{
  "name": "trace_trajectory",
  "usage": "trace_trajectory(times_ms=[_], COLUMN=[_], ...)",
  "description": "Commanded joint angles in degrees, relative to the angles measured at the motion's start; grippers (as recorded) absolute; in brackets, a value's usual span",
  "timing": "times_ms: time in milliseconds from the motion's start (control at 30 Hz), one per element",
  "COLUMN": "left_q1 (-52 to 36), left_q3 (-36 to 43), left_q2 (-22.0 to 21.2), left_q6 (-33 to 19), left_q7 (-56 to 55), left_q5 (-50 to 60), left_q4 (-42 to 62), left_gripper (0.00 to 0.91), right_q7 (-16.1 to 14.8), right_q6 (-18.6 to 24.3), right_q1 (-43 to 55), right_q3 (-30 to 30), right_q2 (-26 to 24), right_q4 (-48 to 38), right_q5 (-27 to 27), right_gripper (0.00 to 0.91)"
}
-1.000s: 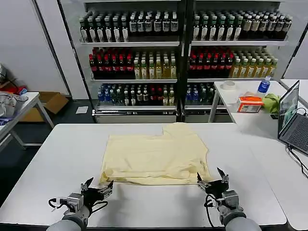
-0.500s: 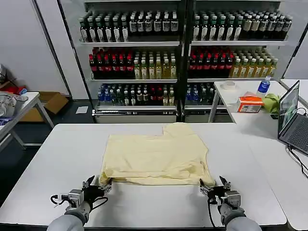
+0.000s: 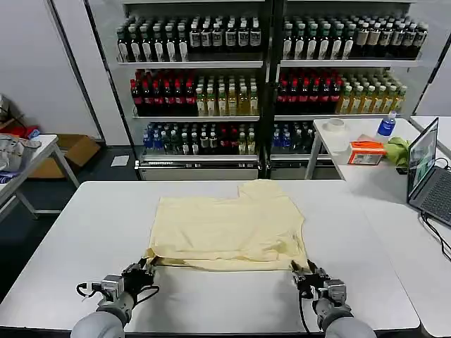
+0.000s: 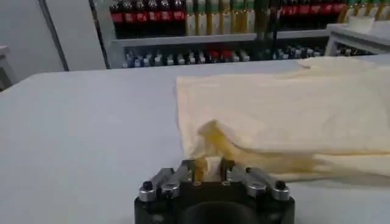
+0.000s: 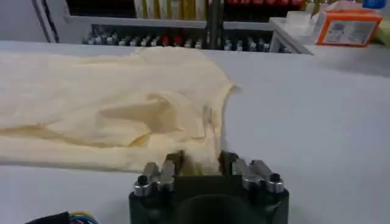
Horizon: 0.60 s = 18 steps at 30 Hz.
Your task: Fold and organize the clothes.
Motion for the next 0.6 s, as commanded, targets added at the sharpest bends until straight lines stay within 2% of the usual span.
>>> trace_trajectory(times_ms=[33, 267, 600], left_q1=[1.0, 4.6, 14.4], left_q3=[-0.3, -1.6, -4.6], left_q2=[-0.2, -1.0, -3.3], left_q6=[-0.2, 0.1, -0.1], left_q7=[0.3, 0.3, 0.4], left_q5=[-0.2, -0.2, 2.6], left_q4=[-1.0, -5.1, -13.4], left_gripper=[0.02, 0.02, 0.02], right_q7=[0.0, -0.1, -0.4], right_q6=[-0.2, -0.1, -0.1], right_q1=[-0.1, -3.1, -11.8], right_q3=[-0.1, 0.9, 4.0], right_q2=[0.1, -1.0, -3.5], right_q4=[0.3, 3.3, 10.5], right_q5=[0.3, 0.2, -1.1], right_gripper=[0.0, 0.0, 0.0])
